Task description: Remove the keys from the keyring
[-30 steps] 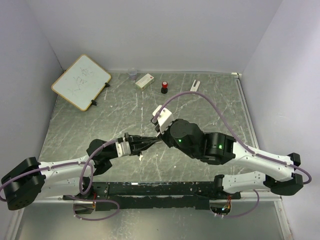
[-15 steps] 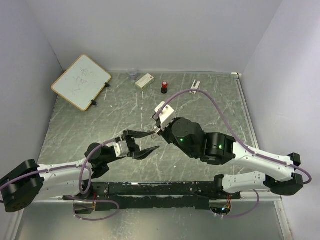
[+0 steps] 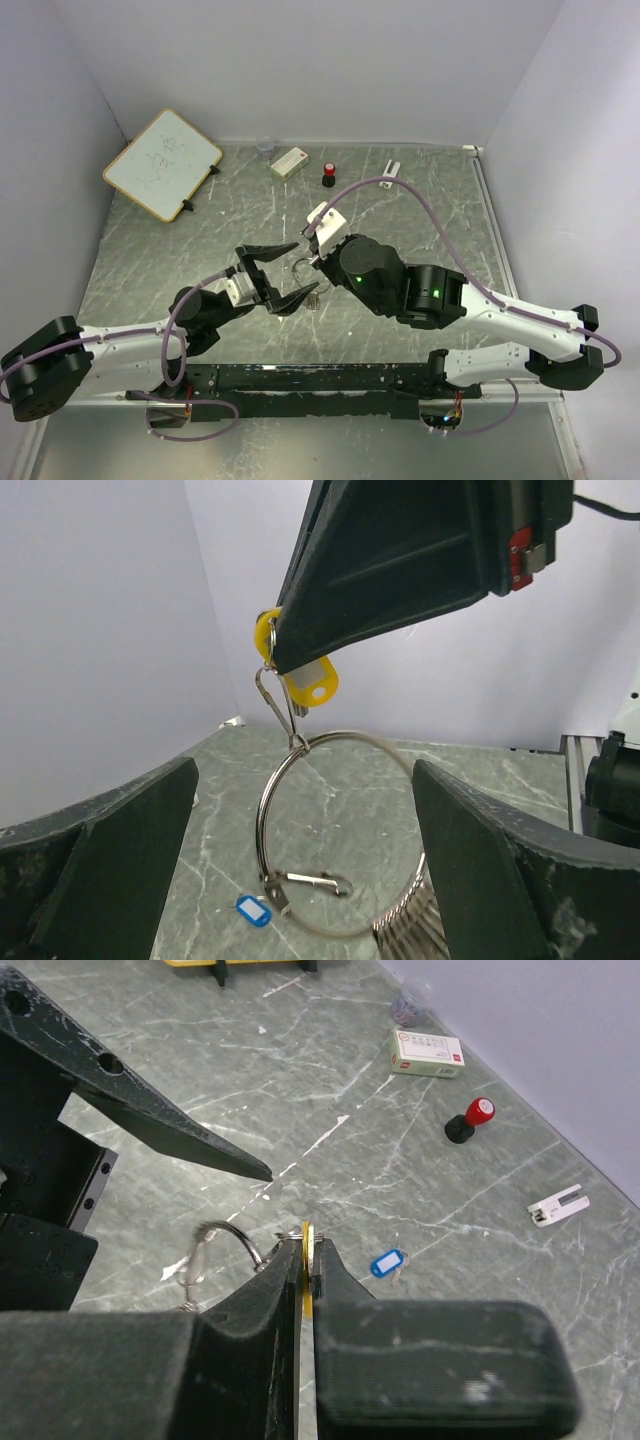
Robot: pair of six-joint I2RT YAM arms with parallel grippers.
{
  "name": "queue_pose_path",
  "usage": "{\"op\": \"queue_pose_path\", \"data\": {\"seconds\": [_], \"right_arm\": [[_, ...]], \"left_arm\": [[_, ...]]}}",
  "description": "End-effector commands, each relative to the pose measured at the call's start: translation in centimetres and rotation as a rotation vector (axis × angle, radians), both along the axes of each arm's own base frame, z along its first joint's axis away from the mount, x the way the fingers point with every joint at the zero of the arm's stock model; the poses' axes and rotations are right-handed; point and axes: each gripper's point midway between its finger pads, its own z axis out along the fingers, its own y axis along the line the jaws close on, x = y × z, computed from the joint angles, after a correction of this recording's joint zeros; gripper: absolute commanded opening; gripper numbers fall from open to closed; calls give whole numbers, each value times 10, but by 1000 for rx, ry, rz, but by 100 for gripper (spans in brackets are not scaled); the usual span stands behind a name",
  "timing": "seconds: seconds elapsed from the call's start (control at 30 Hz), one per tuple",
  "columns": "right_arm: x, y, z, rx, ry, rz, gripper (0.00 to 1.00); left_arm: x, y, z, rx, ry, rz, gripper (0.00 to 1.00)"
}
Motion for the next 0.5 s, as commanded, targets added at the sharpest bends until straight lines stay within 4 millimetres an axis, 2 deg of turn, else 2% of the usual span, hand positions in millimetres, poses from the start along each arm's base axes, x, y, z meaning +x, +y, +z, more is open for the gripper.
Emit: {"op": "queue_pose_path", "data": {"seconds": [0.0,0.17,0.27,0.47], "right_arm": [[2,5,10,35,-13,3,0],[1,10,5,24,-3,14,0],[1,11,4,23,0,16,0],[1,12,2,28,2,21,0]], "left_arm": [[5,1,18,-64,-11,24,100],[6,-2,18,-79,-11,16,96],[5,-6,19,-80,-12,2,87],[5,-9,24,-94,18,-17,86]]}}
